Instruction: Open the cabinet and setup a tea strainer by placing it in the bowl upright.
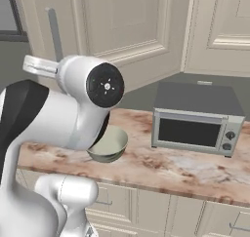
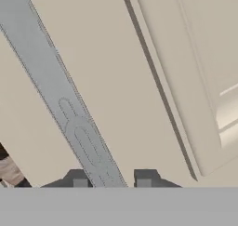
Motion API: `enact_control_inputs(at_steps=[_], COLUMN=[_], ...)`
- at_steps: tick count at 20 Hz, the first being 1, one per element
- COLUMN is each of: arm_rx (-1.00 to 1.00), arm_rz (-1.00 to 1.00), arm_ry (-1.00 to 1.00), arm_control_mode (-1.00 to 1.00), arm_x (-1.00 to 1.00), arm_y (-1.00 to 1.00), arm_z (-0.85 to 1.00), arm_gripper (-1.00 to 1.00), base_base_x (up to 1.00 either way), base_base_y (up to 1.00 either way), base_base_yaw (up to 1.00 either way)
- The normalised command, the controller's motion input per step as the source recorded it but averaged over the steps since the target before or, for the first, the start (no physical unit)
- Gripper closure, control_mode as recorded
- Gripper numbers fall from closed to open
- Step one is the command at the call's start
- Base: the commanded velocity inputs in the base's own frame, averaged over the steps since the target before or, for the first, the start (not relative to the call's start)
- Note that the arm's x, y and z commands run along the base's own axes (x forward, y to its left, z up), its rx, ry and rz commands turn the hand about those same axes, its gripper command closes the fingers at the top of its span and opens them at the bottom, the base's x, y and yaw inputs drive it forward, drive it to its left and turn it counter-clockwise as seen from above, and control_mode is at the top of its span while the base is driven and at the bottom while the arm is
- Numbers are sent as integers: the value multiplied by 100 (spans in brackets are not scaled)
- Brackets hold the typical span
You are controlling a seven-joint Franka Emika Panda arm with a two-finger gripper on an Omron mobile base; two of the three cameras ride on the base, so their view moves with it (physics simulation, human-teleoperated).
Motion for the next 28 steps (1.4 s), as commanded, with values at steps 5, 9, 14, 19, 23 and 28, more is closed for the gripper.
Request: enact_control_inputs(at_steps=[5,9,14,19,23,28], arm_rx=[0,-2,-22,-44,-50,-61], arm_rz=[0,-6,-22,-21,-26,-23], arm_ry=[0,0,0,10,12,27], arm_control_mode=[-100,-100,-100,-100,-100,-100], arm_x=[-20,-43,-80,-64,-58,-14], arm_y=[-18,-8,10,43,54,72], arm_z=[1,18,43,57,28,4], arm_gripper=[-100,-100,-100,-100,-100,-100], base_base_x=[0,0,0,0,0,0], base_base_y=[0,0,0,0,0,0], base_base_yaw=[0,0,0,0,0,0])
